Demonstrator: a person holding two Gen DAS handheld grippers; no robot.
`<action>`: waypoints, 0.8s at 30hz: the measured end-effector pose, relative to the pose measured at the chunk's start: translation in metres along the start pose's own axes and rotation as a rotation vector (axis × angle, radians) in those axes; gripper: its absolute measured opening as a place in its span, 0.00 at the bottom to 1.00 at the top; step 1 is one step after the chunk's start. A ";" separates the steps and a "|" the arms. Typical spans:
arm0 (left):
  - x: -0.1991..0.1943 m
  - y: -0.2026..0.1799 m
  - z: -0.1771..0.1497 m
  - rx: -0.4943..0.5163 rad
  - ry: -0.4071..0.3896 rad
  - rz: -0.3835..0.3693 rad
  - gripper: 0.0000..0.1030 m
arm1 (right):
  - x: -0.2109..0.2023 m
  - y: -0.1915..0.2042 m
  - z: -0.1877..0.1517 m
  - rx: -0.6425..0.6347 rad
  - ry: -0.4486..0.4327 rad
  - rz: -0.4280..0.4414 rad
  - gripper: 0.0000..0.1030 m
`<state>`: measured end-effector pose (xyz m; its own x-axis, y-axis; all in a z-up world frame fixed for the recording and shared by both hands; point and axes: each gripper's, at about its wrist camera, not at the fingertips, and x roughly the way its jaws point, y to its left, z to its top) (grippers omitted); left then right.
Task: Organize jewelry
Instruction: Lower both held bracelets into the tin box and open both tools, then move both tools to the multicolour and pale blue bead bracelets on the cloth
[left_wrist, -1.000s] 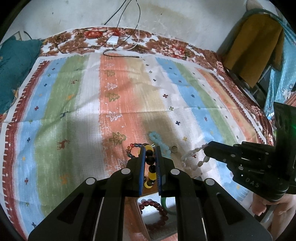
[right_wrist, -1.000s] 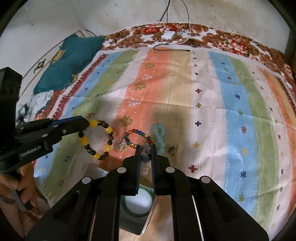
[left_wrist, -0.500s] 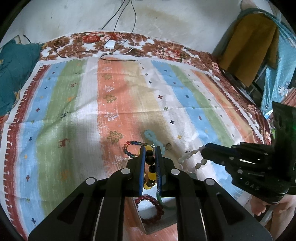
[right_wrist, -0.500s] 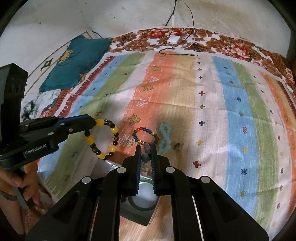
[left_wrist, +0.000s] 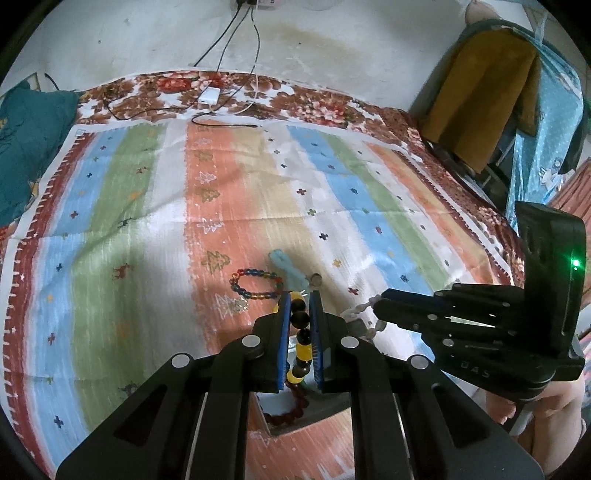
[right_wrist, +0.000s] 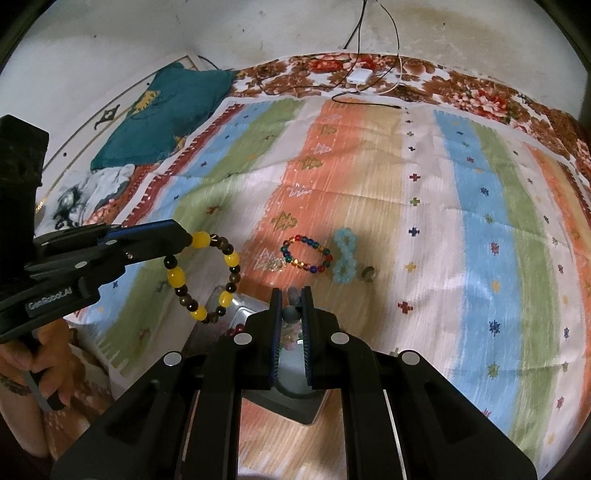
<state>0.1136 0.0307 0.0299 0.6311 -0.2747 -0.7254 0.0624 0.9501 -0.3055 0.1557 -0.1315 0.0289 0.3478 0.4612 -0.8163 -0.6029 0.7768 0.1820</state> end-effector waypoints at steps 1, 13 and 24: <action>0.000 -0.001 -0.002 0.002 0.002 -0.001 0.09 | 0.000 0.001 -0.001 -0.002 0.005 0.002 0.11; 0.005 0.002 -0.006 -0.022 0.034 0.020 0.24 | 0.007 -0.005 -0.003 0.025 0.029 -0.029 0.35; 0.024 0.028 0.000 -0.082 0.064 0.093 0.46 | 0.024 -0.019 0.005 0.059 0.051 -0.060 0.48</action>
<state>0.1308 0.0505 0.0044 0.5804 -0.1976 -0.7900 -0.0588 0.9574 -0.2827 0.1795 -0.1330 0.0087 0.3443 0.3922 -0.8530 -0.5381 0.8269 0.1631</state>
